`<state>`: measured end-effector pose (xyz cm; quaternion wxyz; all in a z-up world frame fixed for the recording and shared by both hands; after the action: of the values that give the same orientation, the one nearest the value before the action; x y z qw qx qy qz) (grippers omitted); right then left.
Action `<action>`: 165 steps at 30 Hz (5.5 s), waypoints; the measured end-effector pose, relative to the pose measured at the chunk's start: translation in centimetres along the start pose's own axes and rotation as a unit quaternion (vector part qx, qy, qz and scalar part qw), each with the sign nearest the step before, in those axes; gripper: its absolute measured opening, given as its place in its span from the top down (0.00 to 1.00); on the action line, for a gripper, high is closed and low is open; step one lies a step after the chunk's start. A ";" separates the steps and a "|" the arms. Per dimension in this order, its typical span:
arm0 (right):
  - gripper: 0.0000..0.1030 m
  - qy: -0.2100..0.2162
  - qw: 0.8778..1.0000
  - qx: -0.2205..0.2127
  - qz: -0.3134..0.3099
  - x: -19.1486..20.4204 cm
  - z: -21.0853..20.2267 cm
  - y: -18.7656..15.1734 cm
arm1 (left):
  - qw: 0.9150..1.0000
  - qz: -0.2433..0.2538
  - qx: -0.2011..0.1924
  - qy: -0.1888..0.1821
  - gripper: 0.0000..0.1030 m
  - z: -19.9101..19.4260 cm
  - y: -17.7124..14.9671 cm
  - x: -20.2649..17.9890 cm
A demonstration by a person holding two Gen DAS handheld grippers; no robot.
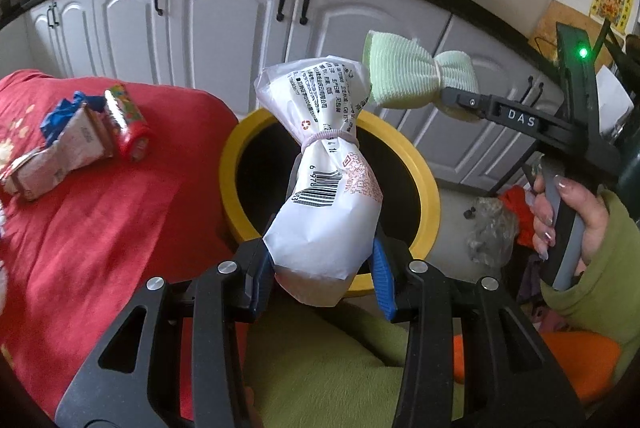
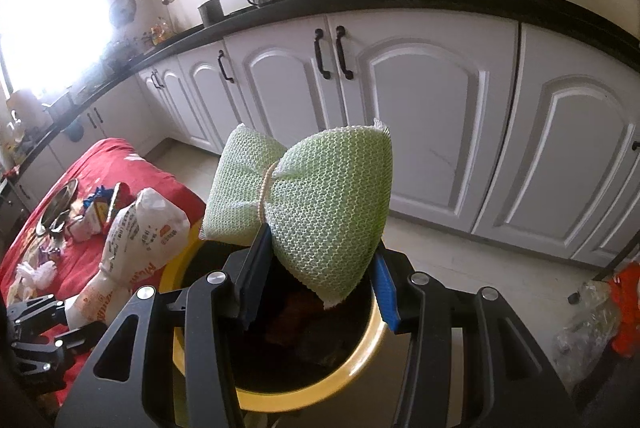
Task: Collect trash
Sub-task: 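Carry the white bag and green pouch over the bin with both tools, then open both tools to drop the white bag and green pouch into the bin, then move both tools back to the table, left tool approaching the white tassel bundle, then grasp the white tassel bundle with the left tool while the right tool grasps the white printed paper bag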
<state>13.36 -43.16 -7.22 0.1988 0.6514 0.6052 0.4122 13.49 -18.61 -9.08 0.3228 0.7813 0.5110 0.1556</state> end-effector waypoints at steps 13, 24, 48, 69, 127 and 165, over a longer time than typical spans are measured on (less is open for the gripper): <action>0.55 -0.026 0.999 0.019 -0.017 -0.5 1.3 -0.8 | 0.999 0.009 0.043 -0.005 0.67 3.7 -0.2 -0.8; 0.53 -0.040 0.998 0.033 -0.036 0.3 2.3 -0.9 | 0.999 0.003 0.054 0.003 0.63 5.4 -0.1 -0.1; 0.24 0.020 0.999 -0.005 -0.031 2.4 0.5 0.0 | 0.997 -0.058 -0.024 0.041 0.11 0.7 1.3 2.7; 0.13 0.090 0.988 -0.040 -0.116 11.0 -2.7 1.2 | 0.984 -0.109 -0.105 0.095 0.11 -6.1 1.2 6.5; 0.17 0.199 0.942 0.104 -0.249 29.2 11.8 -0.2 | 0.919 -0.284 -0.125 0.244 0.11 -14.0 -7.0 24.0; 0.28 0.233 0.906 0.199 -0.291 33.4 18.9 -3.8 | 0.881 -0.403 -0.064 0.240 0.20 -11.6 -11.9 29.8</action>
<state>23.27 -6.14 -11.13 0.0301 0.3577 0.8664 0.3472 11.30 15.44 -10.96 0.2745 0.4243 0.8325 0.2271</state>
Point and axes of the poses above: each gripper's, at about its wrist camera, not at the fingertips, and z roughly the way its jaws point, x to its left, y to its top, the point moved 2 cm from there along z, roughly the way its jaws point, and after that the axes turned 10 degrees about y, right-handed, at the moved point
